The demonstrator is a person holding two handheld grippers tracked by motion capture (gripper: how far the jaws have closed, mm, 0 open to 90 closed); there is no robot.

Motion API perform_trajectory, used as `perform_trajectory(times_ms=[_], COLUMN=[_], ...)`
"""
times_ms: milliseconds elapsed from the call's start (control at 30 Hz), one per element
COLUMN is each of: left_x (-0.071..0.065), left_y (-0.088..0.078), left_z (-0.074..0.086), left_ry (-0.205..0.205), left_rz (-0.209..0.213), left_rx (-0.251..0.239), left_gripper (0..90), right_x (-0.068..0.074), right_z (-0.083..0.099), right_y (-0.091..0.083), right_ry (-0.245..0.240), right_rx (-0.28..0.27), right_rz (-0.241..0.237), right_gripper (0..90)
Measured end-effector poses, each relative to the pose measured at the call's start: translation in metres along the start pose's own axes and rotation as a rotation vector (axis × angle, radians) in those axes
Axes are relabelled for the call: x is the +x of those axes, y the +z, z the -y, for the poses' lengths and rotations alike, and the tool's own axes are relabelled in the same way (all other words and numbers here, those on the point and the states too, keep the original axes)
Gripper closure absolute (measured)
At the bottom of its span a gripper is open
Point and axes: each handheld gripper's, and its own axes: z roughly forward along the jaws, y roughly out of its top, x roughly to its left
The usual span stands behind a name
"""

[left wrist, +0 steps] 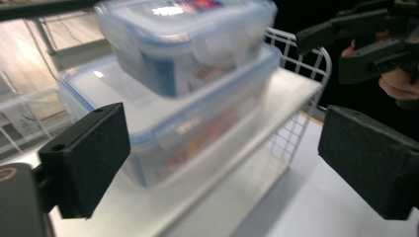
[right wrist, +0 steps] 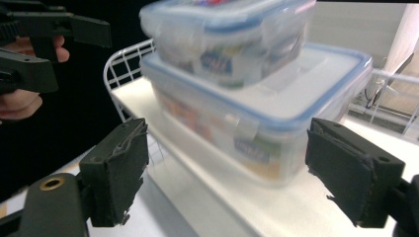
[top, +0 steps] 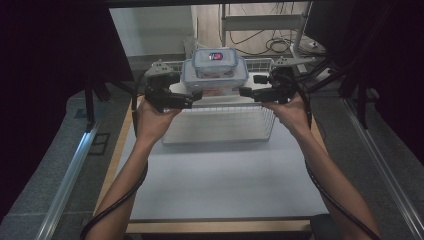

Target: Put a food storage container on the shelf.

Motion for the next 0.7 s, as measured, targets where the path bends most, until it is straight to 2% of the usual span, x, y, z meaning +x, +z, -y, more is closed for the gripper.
perform_trajectory(times_ms=[167, 367, 700], left_x=[-0.009, -0.018, -0.03], left_y=[-0.003, -0.007, -0.013], left_z=[0.014, 0.034, 0.068], left_ry=[0.01, 0.014, 0.013], left_rz=[0.02, 0.048, 0.061], left_rx=[0.006, 0.015, 0.033], left_gripper=[4.1, 3.5, 2.8], right_x=[0.01, 0.022, 0.04], right_z=[0.013, 0.024, 0.049], right_y=[-0.004, -0.009, -0.013], right_ry=[-0.037, -0.062, -0.106], right_rx=[0.016, 0.025, 0.061], right_rz=[0.008, -0.009, -0.023], right_gripper=[14.1, 12.6, 9.3])
